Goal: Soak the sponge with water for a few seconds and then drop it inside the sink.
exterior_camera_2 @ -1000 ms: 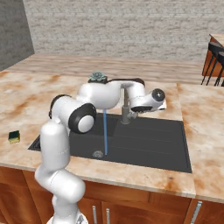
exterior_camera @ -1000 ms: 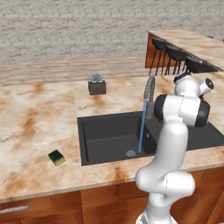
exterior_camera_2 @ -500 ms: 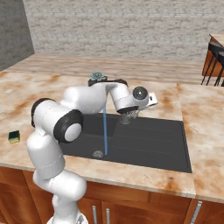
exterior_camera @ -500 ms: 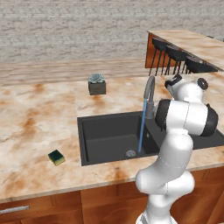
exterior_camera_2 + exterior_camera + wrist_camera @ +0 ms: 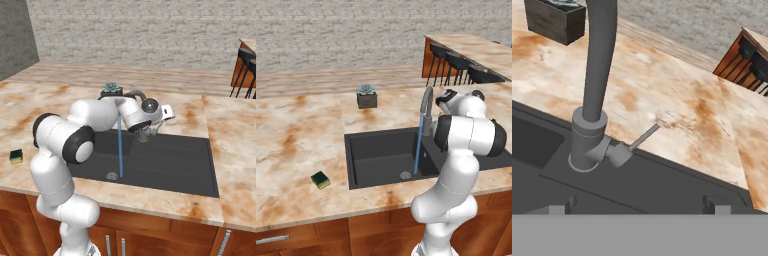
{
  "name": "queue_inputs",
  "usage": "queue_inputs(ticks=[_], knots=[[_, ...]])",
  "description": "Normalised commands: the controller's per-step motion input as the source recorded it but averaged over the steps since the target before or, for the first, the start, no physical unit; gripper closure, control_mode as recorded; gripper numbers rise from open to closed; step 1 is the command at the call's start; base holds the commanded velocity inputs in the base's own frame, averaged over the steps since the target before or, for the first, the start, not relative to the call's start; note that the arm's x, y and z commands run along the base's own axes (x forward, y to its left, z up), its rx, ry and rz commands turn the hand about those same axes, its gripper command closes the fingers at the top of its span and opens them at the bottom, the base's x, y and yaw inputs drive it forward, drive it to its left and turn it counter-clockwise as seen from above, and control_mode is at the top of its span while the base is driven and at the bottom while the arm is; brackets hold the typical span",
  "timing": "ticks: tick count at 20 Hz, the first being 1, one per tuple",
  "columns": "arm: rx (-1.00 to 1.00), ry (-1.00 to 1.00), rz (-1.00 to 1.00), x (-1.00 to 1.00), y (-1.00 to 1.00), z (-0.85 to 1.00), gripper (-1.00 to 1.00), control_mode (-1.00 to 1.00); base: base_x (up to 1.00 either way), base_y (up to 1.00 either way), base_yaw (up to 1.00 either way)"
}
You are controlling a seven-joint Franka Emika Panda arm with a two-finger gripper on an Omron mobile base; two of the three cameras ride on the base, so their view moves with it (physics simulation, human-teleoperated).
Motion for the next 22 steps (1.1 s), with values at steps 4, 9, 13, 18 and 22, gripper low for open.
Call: queue_inputs(ticks=[4,9,13,18,22], knots=[[-0.03,0.08,0.0,0.0,0.12,0.15,-1.0,-1.0,0.0,0.0,0.0],[-0.05,0.0,0.0,-0.03,0.03,0.63,-1.0,-1.0,0.0,0.0,0.0],[-0.01,0.0,0.0,-0.19,0.0,0.88,-1.0,-1.0,0.0,0.0,0.0],[0.0,0.0,0.0,-0.35,0.0,0.71,-1.0,-1.0,0.0,0.0,0.0],[0.0,0.0,0.0,-0.34,0.0,0.55,-1.0,-1.0,0.0,0.0,0.0]])
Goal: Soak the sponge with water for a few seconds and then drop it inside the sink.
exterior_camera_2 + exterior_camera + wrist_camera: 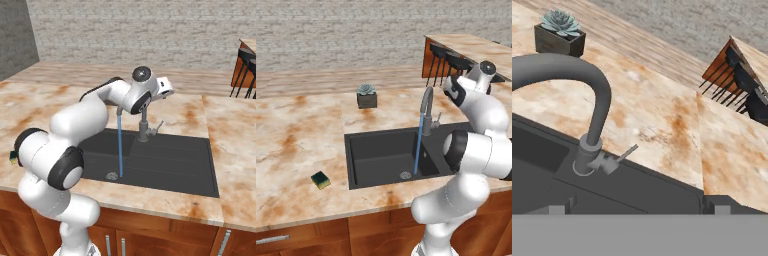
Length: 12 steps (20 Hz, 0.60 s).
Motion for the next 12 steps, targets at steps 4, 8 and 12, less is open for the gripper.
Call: queue_inputs(ticks=[4,8,12], knots=[[0.0,0.0,0.0,-0.49,0.0,0.5,-1.0,-1.0,0.0,0.0,0.0],[0.0,0.0,0.0,-0.48,0.0,0.29,-1.0,-1.0,0.0,0.0,0.0],[0.0,0.03,-0.07,-0.49,0.0,0.14,-1.0,-1.0,0.0,0.0,0.0]])
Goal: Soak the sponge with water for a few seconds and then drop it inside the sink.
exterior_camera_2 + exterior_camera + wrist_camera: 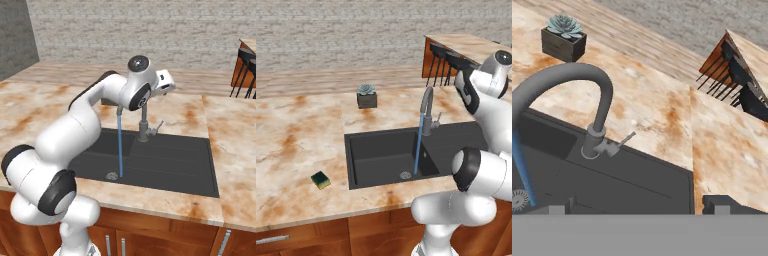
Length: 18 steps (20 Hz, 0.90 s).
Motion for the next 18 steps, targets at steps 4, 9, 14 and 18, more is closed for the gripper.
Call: queue_inputs(ticks=[4,9,14,18], knots=[[0.0,0.07,-0.13,-0.4,0.12,0.08,-1.0,-1.0,0.0,0.0,0.0],[0.0,0.08,-0.13,-0.36,0.08,0.05,-1.0,-1.0,0.0,0.0,0.0],[0.0,0.0,-0.18,-0.02,0.27,0.03,-1.0,-1.0,0.0,0.0,0.0],[0.06,0.0,-0.2,-0.14,0.35,0.0,-1.0,-1.0,0.0,0.0,0.0]])
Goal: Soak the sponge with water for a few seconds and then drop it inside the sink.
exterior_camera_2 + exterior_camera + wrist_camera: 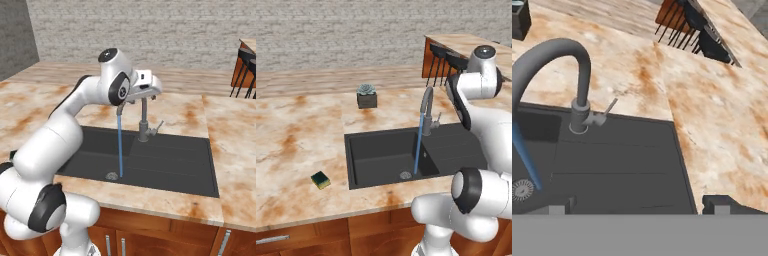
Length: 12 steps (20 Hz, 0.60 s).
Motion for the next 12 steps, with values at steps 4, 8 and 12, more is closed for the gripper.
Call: queue_inputs(ticks=[4,8,12], knots=[[0.1,-0.01,-0.19,-0.31,0.37,0.0,-1.0,-1.0,0.0,0.0,0.0],[0.14,-0.03,-0.02,-0.12,0.28,0.0,-1.0,-1.0,0.0,0.0,0.0],[0.22,-0.04,0.03,-0.29,0.12,0.0,-1.0,-1.0,0.0,0.0,0.0]])
